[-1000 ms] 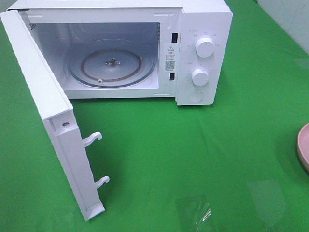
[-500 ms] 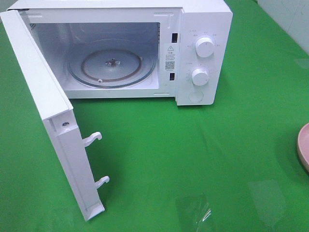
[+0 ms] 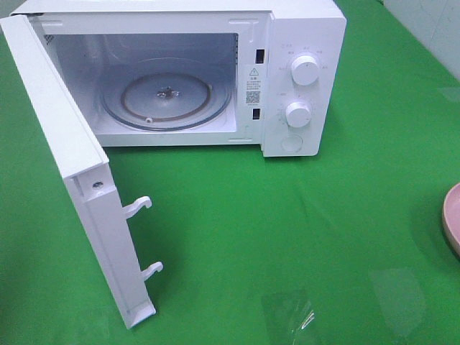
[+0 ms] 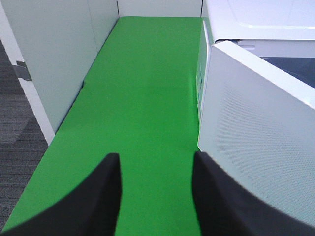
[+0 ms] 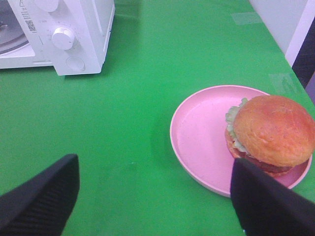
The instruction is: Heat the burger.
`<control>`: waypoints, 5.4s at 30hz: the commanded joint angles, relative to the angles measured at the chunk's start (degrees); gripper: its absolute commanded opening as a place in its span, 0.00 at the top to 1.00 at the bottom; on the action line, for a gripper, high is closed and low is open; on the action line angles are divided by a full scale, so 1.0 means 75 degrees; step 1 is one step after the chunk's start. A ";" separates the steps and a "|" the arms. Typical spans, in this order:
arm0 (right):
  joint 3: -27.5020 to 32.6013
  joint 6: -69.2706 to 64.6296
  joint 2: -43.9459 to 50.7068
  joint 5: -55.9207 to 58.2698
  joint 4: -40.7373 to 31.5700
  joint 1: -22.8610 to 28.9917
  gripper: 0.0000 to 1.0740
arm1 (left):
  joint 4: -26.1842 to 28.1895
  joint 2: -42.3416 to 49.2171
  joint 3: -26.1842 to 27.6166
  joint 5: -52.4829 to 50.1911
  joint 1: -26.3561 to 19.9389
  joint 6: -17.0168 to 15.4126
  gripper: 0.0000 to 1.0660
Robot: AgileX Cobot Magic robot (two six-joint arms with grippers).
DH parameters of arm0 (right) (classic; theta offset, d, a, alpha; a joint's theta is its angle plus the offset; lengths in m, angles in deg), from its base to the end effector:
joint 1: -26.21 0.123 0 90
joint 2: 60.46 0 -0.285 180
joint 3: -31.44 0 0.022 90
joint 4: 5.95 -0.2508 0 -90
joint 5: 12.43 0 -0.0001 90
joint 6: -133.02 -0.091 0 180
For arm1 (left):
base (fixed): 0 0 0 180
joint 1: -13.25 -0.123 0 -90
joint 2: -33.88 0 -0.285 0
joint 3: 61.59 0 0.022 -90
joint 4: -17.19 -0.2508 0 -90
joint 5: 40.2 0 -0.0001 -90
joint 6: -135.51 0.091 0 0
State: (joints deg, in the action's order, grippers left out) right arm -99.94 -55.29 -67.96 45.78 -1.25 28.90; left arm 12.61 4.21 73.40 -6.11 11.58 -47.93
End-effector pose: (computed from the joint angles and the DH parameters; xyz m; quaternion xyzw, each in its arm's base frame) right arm -0.0036 -0.0065 0.2809 0.0419 0.8385 0.0111 0.5432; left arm 0.0744 0.0062 0.3223 -0.0224 0.8121 0.0285 0.5824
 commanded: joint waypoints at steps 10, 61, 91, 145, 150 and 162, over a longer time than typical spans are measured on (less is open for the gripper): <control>0.0015 0.0076 0.0183 -0.0122 0.0008 -0.0061 0.29 | 0.0199 -0.1979 0.0061 -0.2307 0.0000 0.0000 1.00; 0.0015 0.0069 0.0183 -0.0122 0.0008 -0.0061 0.29 | -0.4698 -0.8274 -0.1734 -1.1635 0.0000 -0.1887 1.00; 0.0015 0.0076 0.0183 -0.0122 0.0008 -0.0061 0.29 | -0.3400 -0.9801 -0.0008 -1.1123 0.2162 -0.2009 1.00; 0.0015 0.0076 0.0183 -0.0122 0.0008 -0.0061 0.29 | 0.0260 -1.2613 0.4698 -0.8541 0.4668 -0.0390 1.00; 0.0015 0.0076 0.0183 -0.0122 0.0008 -0.0061 0.29 | 0.0260 -1.2338 0.4332 -0.8449 0.4820 -0.0390 1.00; 0.0015 0.0076 0.0183 -0.0122 0.0008 -0.0061 0.29 | 0.0275 -1.0848 0.2880 -0.6608 0.5562 -0.0420 0.26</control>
State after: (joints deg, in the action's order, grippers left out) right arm -99.94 -55.29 -67.96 45.78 -1.25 28.90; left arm 13.98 -78.01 95.28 -56.53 53.01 -50.74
